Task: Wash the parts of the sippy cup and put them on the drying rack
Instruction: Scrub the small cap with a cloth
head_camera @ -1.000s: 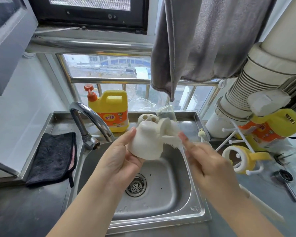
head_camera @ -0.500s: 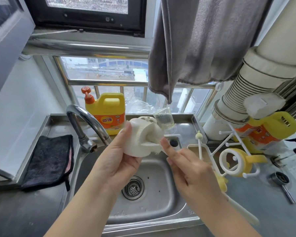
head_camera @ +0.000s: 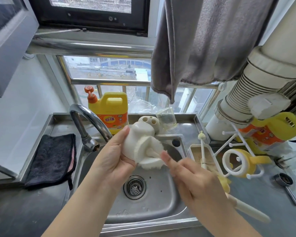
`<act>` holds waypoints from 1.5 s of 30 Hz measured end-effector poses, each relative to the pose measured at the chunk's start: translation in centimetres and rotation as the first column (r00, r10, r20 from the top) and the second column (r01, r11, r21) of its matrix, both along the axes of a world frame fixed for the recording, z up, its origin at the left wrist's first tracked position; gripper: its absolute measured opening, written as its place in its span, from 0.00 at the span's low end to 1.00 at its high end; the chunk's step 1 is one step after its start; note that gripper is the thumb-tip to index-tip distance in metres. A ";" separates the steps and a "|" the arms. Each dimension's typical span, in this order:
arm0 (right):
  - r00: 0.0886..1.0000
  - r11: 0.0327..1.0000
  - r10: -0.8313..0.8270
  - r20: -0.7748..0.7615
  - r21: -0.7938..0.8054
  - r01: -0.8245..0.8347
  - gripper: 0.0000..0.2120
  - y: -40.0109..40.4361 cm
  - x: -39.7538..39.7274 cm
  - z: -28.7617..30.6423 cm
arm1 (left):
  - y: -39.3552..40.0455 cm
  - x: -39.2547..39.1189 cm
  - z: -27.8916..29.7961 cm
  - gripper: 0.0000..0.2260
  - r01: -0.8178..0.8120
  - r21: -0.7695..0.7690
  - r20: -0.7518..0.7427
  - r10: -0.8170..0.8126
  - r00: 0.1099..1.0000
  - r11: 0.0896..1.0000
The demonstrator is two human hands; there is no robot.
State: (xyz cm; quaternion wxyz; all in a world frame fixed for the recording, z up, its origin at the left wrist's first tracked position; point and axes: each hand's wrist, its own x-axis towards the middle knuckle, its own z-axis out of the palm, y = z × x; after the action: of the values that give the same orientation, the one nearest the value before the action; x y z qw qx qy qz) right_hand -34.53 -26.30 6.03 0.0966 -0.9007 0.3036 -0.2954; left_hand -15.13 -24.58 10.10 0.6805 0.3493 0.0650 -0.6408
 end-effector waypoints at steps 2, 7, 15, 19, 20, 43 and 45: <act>0.998 0.998 -0.059 -0.004 0.010 0.059 0.22 -0.5 -0.6 0.3 | 0.2 -0.1 -0.2 0.17 0.004 -0.001 0.015 -0.004 1.000 1.000; 0.997 0.994 -0.070 0.013 -0.088 0.071 0.24 -1.7 0.9 1.8 | 0.2 -0.9 0.1 0.18 0.023 -0.003 0.040 -0.023 0.999 1.000; 0.988 0.982 -0.154 -0.028 -0.115 0.150 0.23 -2.2 0.3 1.1 | -0.3 0.0 -0.6 0.14 -0.018 0.043 0.006 0.018 1.000 0.999; 0.998 0.993 -0.045 -0.038 -0.115 0.040 0.25 -1.1 1.6 0.9 | -0.4 -0.1 -0.7 0.20 0.022 0.017 -0.011 -0.022 1.000 1.000; 0.998 0.994 -0.038 -0.058 -0.101 0.032 0.26 -0.8 1.1 0.5 | -0.4 0.2 -0.8 0.19 0.017 0.025 -0.022 -0.016 1.000 1.000; 0.997 0.997 0.000 -0.078 -0.075 -0.006 0.21 0.1 -0.3 -1.1 | -0.5 1.2 -0.5 0.15 0.001 0.075 -0.082 0.005 0.997 0.997; 0.994 0.996 -0.066 -0.088 -0.065 0.060 0.21 -0.4 -1.2 -1.1 | -0.5 1.1 -0.8 0.15 -0.035 0.074 -0.064 0.040 0.997 0.997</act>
State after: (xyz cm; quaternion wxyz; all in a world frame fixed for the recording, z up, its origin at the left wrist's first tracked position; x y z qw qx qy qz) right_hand -35.76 -26.67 4.89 0.0453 -0.9056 0.3267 -0.2666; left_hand -14.00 -25.06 9.31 0.6767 0.3516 0.1171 -0.6362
